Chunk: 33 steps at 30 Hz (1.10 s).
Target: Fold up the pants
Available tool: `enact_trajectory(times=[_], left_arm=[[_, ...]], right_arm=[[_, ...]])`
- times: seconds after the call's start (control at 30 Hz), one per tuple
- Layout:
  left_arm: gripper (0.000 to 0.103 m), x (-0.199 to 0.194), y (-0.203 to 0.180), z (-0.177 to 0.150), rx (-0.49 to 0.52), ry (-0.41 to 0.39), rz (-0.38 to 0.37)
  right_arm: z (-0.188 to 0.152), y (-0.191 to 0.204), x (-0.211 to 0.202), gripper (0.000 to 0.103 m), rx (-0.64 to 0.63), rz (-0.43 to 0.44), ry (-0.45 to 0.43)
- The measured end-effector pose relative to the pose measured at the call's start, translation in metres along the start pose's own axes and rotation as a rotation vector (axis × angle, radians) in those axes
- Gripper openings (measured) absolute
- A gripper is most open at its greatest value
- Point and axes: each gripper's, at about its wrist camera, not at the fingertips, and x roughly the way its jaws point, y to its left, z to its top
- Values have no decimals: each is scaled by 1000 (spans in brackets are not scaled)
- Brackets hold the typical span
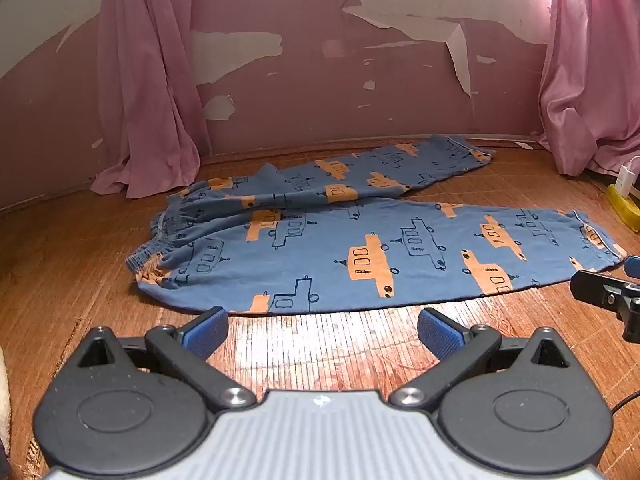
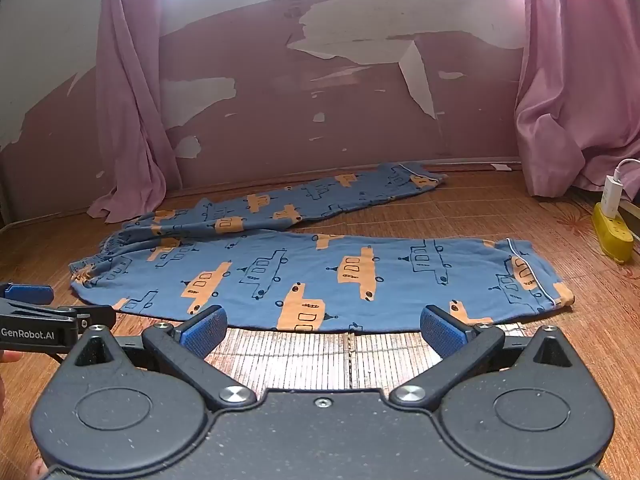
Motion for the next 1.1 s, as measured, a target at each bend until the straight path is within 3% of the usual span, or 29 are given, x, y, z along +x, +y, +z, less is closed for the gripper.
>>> enact_trajectory(times=[1.1], left_arm=[[103,1,2,0,-5,3,-2]], right_arm=[[-1,1,0,103,3,1,0]])
